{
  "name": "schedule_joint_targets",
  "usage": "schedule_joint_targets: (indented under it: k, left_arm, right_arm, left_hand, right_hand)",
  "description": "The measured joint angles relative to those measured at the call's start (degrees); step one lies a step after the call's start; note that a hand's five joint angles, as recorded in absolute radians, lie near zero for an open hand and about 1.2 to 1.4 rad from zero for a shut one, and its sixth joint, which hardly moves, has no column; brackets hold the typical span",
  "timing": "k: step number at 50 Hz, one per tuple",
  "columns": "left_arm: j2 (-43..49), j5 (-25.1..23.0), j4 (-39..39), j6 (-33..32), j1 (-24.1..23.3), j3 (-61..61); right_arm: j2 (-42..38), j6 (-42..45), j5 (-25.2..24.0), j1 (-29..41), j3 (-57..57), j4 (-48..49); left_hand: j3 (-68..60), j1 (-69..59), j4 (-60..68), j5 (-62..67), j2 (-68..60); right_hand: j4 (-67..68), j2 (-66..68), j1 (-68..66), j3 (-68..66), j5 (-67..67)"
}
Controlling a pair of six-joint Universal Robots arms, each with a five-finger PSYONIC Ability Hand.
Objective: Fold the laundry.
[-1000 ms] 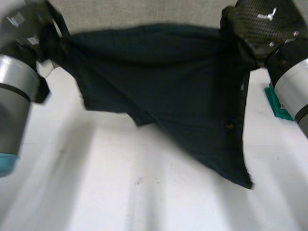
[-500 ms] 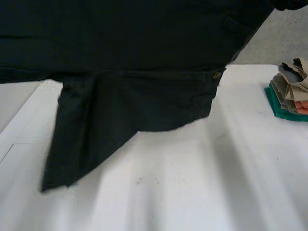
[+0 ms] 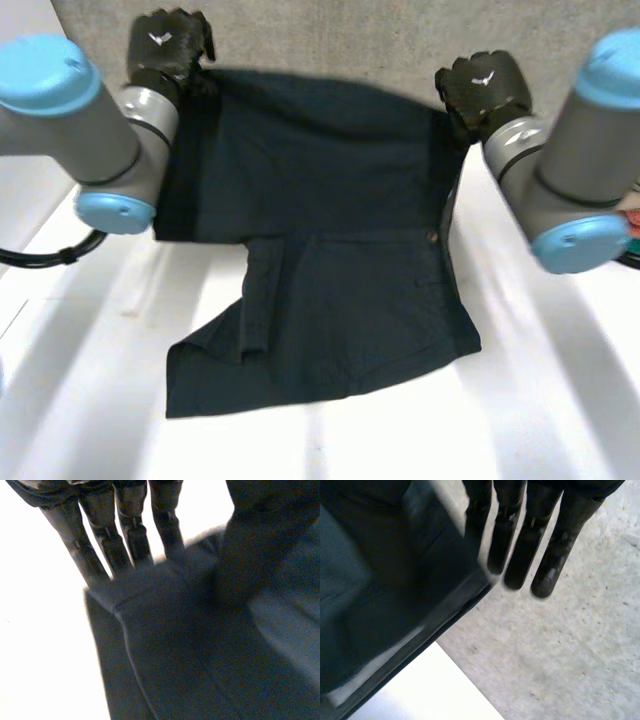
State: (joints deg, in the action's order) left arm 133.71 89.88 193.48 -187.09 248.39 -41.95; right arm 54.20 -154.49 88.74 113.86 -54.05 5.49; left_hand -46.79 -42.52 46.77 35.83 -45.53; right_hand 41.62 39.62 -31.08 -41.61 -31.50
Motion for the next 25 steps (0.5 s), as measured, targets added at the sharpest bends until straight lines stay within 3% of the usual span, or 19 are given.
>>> schedule_joint_targets:
  k: [1,3,4,5,10,16,25]
  left_arm:
    - [1.0,0.0,0.2,-0.2,0.0,0.9]
    - [4.9,0.2,1.2,-0.7,-0.1,4.8]
    - [5.9,0.2,1.5,-0.7,-0.1,5.8]
    - [6.8,0.4,2.0,-0.8,-0.2,6.8]
    - [5.9,0.8,3.3,-0.8,-0.8,6.0]
    - [-1.4,0.6,3.3,-0.9,-1.3,-3.9]
    - [-17.9,0.1,1.7,-1.1,-5.9,-33.1]
  right_arm:
    - [-1.0,0.3,0.5,0.0,0.5,1.0]
    - [-5.0,1.3,2.6,0.2,2.2,5.8]
    - [-5.7,1.5,3.0,0.2,2.5,6.9]
    - [-7.3,1.9,4.1,0.2,3.1,9.7]
    - [-8.1,2.6,5.7,0.3,2.3,15.6]
    - [-2.9,2.5,4.0,0.3,-3.2,14.5]
    - [10.3,2.2,-4.5,-0.4,-22.5,3.2]
  left_hand:
    - [0.0,0.0,0.0,0.0,0.0]
    - [24.8,26.4,-25.5,-25.2,24.1]
    - [24.8,26.4,-25.5,-25.2,24.1]
    - [32.8,31.5,-33.4,-32.1,32.1]
    - [34.6,31.5,-35.1,-33.1,33.7]
    - [34.6,31.5,-35.1,-33.1,33.7]
    - [34.6,31.5,-35.1,-33.1,33.8]
  right_hand:
    - [0.0,0.0,0.0,0.0,0.0]
    - [-17.6,-16.8,14.6,17.8,17.6]
    - [-17.6,-16.8,14.6,17.8,17.6]
    - [-27.9,-26.8,19.5,29.0,27.4]
    - [-27.9,-26.8,19.5,29.2,27.6]
    - [-27.9,-26.8,19.5,29.2,27.6]
    - [-27.9,-26.8,19.5,29.2,27.6]
